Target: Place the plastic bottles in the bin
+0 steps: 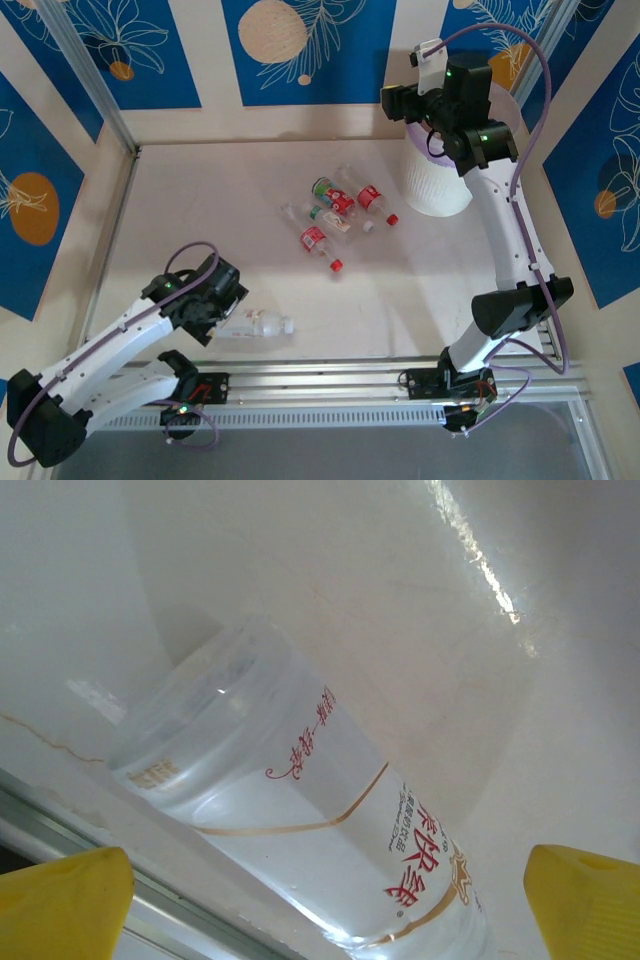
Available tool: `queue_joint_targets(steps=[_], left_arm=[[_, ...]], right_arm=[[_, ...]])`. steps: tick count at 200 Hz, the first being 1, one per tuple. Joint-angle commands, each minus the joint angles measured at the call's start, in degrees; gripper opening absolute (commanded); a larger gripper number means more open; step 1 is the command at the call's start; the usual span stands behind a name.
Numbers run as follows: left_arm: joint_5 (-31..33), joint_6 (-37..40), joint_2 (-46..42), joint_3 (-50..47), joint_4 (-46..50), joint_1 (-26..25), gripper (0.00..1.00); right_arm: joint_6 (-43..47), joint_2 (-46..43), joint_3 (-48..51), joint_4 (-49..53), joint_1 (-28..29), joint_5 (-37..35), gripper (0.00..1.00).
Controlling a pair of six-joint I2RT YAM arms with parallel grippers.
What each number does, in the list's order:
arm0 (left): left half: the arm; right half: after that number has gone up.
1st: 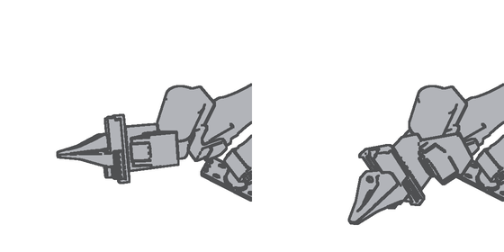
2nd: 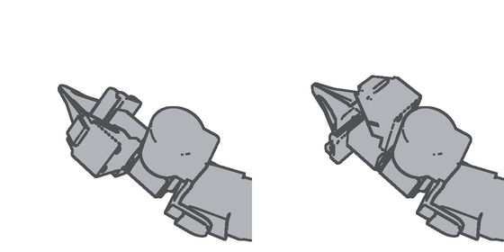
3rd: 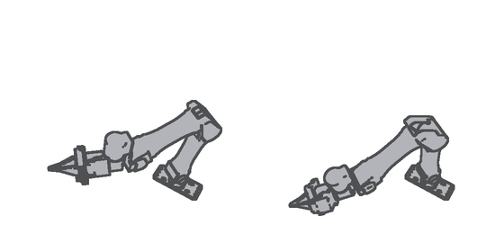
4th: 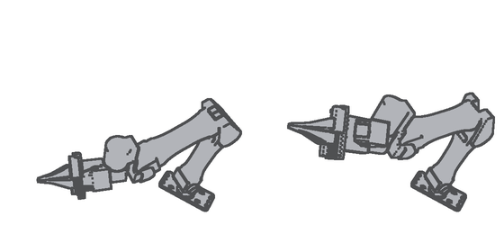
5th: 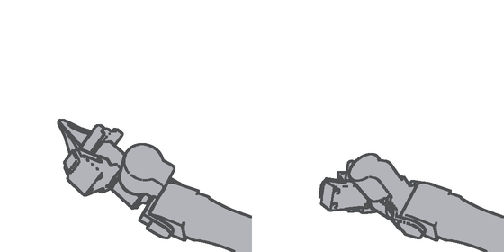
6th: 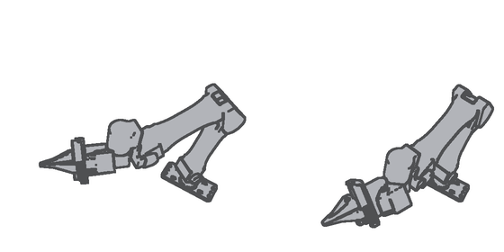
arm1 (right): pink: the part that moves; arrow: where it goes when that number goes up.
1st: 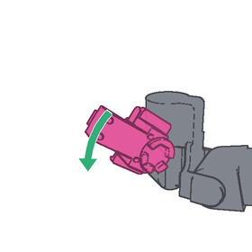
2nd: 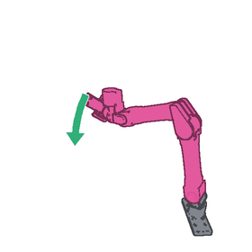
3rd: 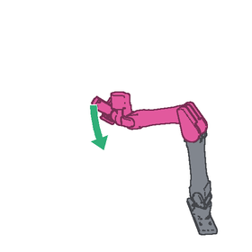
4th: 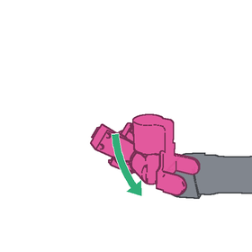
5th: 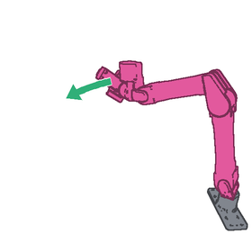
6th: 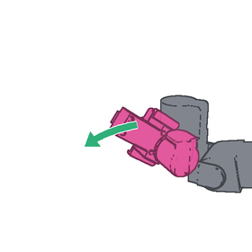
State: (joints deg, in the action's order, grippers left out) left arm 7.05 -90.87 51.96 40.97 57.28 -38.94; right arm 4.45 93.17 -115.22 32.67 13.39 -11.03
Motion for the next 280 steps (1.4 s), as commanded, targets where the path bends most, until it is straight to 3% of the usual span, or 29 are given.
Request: queue_joint_targets(steps=[1,63,127,199,280], left_arm=[[-1.3,-4.3,0.8,-2.2,-4.2,-1.3,1.00],[0.9,-8.7,3.9,-7.0,-11.1,-2.7,0.99],[3.4,-12.2,4.4,-13.7,-19.0,-2.6,0.89],[2.3,-10.5,11.1,-15.0,-26.6,-2.4,0.83],[3.2,-7.8,16.6,-12.0,-32.5,-0.8,0.65]], right_arm=[[1.1,-0.5,-1.2,0.6,0.2,1.1,0.78],[-0.2,-1.4,0.6,-0.1,0.1,3.1,0.77],[-2.1,-3.3,3.8,3.7,0.0,9.7,0.77],[-6.0,-7.3,9.7,4.1,-0.3,13.1,0.77],[-6.3,-8.7,11.3,10.3,2.2,21.5,0.77]])
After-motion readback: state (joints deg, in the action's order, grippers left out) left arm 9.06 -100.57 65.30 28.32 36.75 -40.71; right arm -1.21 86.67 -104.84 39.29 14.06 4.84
